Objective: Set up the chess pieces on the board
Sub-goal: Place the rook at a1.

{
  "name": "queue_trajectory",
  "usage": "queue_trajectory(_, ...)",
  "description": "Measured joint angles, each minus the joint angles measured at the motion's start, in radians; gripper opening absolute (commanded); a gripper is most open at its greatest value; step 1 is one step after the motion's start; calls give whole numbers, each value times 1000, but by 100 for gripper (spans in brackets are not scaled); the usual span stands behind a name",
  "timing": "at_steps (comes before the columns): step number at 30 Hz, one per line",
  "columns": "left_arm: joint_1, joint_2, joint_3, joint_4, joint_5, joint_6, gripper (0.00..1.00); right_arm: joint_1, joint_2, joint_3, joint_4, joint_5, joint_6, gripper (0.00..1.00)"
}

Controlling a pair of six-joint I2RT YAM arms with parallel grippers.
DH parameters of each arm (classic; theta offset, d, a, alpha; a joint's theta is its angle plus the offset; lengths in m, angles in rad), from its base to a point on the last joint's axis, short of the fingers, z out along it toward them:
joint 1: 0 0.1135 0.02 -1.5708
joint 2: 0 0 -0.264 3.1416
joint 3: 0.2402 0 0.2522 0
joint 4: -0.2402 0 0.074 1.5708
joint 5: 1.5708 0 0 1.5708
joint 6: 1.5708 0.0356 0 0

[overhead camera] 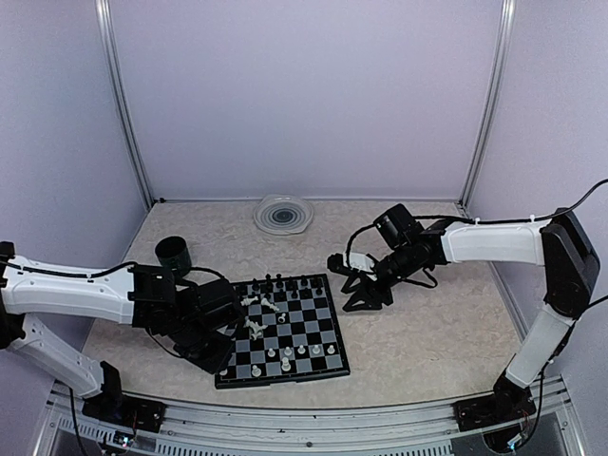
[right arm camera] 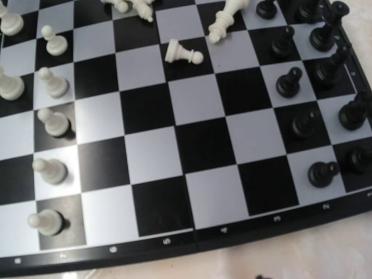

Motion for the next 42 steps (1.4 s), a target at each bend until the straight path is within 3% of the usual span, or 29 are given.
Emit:
queue_trajectory(34,0,65,-67,122,-20,-22,14,5,8,1,-5,0,-3,52)
queue_trajectory(42,8,65,-80,132,-37,-23,34,7,8,1,-8,0,-3,52)
